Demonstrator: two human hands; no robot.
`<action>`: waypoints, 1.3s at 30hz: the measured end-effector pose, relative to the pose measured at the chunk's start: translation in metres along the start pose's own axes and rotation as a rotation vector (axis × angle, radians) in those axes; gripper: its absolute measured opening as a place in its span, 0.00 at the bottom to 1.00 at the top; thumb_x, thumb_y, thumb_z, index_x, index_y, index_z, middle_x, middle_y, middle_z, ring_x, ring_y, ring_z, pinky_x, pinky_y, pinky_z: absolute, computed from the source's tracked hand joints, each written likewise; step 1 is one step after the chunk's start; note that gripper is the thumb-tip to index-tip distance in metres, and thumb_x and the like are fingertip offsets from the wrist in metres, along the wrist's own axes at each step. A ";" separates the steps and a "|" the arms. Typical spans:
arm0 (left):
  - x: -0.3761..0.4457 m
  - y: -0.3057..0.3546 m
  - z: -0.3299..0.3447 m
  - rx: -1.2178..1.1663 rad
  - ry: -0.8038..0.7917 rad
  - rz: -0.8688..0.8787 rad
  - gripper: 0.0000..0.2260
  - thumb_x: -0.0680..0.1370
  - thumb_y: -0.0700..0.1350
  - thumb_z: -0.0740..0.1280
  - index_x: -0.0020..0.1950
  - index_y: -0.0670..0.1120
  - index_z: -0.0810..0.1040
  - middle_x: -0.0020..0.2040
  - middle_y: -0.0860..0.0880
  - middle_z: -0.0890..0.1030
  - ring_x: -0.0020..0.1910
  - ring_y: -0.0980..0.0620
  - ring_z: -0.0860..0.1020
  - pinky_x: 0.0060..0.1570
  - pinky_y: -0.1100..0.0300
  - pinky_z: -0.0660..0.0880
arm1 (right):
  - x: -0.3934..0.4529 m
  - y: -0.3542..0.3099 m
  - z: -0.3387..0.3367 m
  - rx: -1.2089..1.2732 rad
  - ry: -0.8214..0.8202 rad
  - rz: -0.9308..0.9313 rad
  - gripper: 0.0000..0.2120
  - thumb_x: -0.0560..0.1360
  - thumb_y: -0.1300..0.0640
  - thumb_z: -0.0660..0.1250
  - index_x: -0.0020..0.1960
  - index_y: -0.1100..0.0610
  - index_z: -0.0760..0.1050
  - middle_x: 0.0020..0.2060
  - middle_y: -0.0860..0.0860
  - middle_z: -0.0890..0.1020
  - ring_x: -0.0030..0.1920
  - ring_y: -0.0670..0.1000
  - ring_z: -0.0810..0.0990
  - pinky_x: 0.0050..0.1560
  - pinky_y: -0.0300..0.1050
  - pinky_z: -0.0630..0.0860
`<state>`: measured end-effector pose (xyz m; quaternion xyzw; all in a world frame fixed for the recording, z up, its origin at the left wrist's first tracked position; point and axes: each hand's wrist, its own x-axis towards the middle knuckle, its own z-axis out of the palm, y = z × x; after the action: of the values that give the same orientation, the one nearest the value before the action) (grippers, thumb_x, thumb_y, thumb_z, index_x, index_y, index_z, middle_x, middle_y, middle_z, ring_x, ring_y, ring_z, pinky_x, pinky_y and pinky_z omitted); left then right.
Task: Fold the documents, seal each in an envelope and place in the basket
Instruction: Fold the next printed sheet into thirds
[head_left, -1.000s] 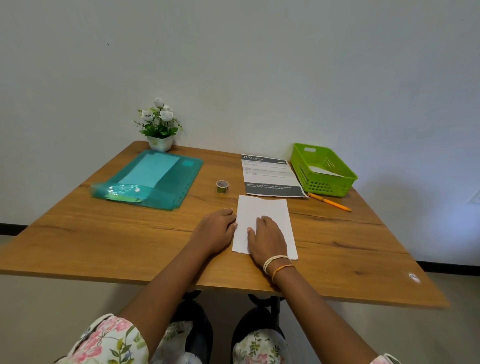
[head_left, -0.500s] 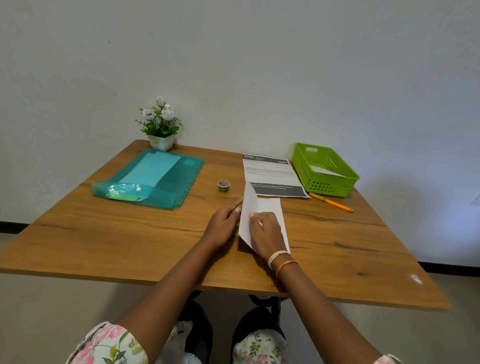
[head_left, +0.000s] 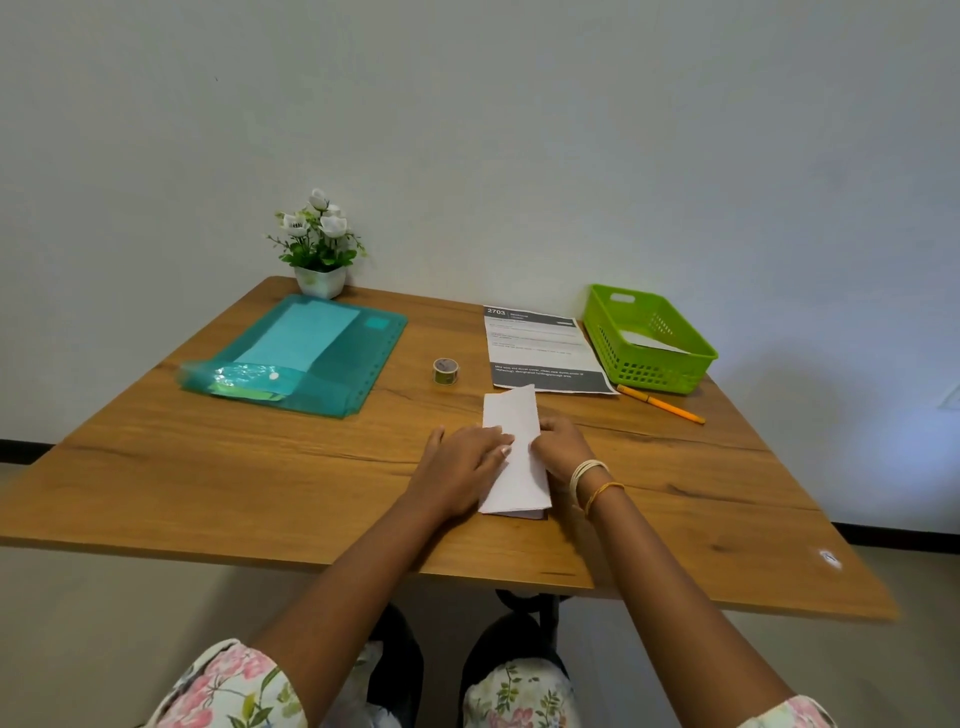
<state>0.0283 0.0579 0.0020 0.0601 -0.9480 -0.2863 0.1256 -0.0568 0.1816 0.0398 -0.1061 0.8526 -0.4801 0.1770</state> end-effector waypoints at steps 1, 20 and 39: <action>0.000 0.000 0.000 0.010 0.002 0.002 0.17 0.83 0.53 0.53 0.71 0.56 0.71 0.74 0.54 0.67 0.74 0.56 0.61 0.74 0.46 0.46 | 0.003 0.002 -0.002 -0.086 0.003 -0.011 0.18 0.71 0.69 0.56 0.55 0.61 0.79 0.53 0.60 0.82 0.52 0.62 0.80 0.55 0.55 0.77; 0.001 0.000 0.004 0.342 -0.079 0.011 0.22 0.84 0.51 0.49 0.78 0.50 0.56 0.79 0.50 0.55 0.78 0.52 0.53 0.75 0.47 0.47 | 0.015 0.021 0.016 -0.788 0.258 -0.476 0.21 0.76 0.61 0.60 0.68 0.52 0.70 0.65 0.53 0.74 0.66 0.55 0.70 0.68 0.49 0.63; 0.010 -0.010 0.001 0.403 -0.103 -0.170 0.25 0.83 0.53 0.46 0.80 0.50 0.48 0.80 0.51 0.48 0.78 0.53 0.48 0.76 0.50 0.47 | 0.004 0.047 -0.002 -0.938 0.029 -0.333 0.27 0.82 0.47 0.45 0.78 0.55 0.47 0.78 0.50 0.50 0.78 0.50 0.47 0.75 0.51 0.48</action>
<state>0.0191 0.0483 -0.0029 0.1489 -0.9827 -0.1036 0.0379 -0.0620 0.2062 -0.0003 -0.3025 0.9505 -0.0680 0.0191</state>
